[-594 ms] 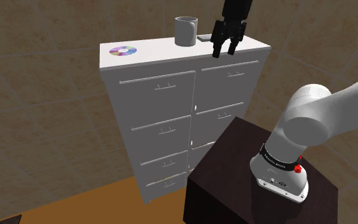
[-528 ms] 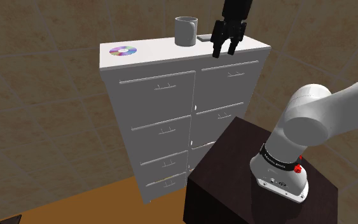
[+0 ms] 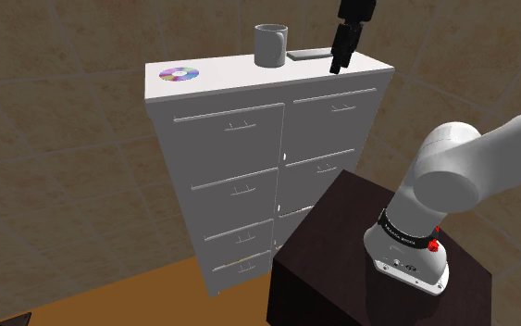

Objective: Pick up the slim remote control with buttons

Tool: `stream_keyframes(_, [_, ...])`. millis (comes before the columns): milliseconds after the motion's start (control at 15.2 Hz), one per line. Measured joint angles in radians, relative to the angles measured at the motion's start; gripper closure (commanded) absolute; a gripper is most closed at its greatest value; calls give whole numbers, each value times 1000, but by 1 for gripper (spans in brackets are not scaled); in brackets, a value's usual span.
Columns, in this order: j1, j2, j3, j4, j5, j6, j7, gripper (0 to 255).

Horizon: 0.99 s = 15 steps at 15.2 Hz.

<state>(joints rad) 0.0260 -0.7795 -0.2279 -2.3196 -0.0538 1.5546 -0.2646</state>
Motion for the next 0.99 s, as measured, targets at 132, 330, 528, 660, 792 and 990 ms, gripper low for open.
stream_keyframes(132, [8,37,-57,38,-39,1,-127,0])
stream_keyframes(330, [48,109,-132,90,-85,16,-304,0])
stream_keyframes(528, [89,196,-213,175,-117,26,-479,0])
stream_keyframes(660, [119,263,-268,247,-127,28,-600,0])
stream_keyframes(792, [148,336,-327,310,-128,44,-724,0])
stream_keyframes(990, [190,449,-406,409,-108,62,-907,0])
